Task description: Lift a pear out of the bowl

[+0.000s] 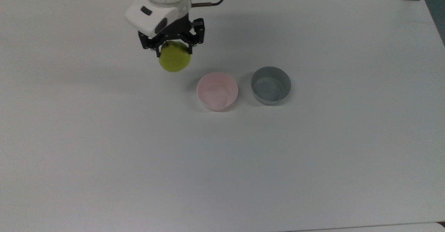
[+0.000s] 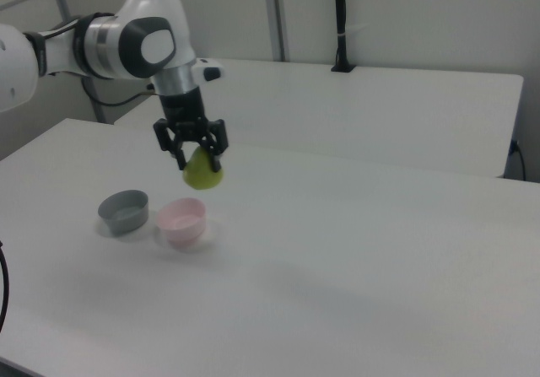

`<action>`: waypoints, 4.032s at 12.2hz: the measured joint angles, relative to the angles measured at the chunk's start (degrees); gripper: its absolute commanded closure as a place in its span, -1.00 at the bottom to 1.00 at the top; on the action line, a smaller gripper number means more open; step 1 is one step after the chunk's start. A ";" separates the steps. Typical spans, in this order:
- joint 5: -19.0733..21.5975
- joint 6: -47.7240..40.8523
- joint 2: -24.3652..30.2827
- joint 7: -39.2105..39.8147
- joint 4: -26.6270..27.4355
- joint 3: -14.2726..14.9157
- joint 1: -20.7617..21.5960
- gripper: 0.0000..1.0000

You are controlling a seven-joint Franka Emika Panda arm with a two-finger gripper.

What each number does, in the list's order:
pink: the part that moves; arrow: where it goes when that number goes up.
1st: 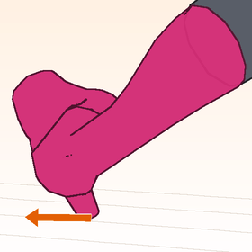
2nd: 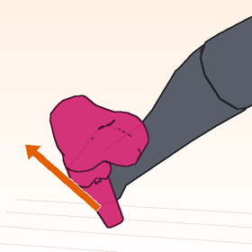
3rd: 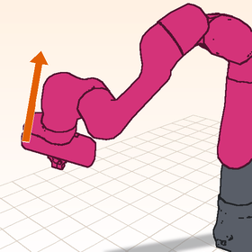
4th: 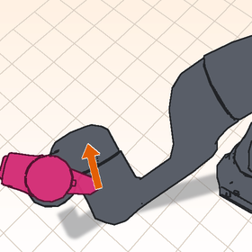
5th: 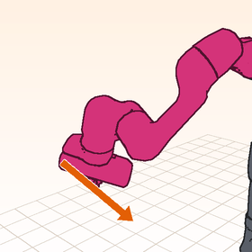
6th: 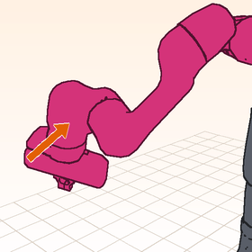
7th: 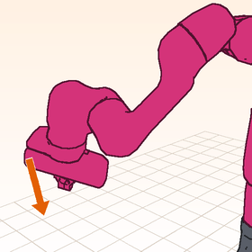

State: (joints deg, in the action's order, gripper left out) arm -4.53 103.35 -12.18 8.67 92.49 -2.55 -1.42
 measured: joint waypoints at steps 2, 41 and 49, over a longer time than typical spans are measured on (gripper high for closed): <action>0.05 0.07 -0.06 4.53 -0.40 4.15 -0.94 0.20; 0.08 -1.32 1.17 -4.65 -1.60 7.16 5.12 -1.00; 0.08 -10.44 9.83 -12.41 -1.49 4.07 6.28 -1.00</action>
State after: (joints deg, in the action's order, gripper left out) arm -4.45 92.91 -2.35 -3.73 90.99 1.52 4.86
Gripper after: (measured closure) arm 0.000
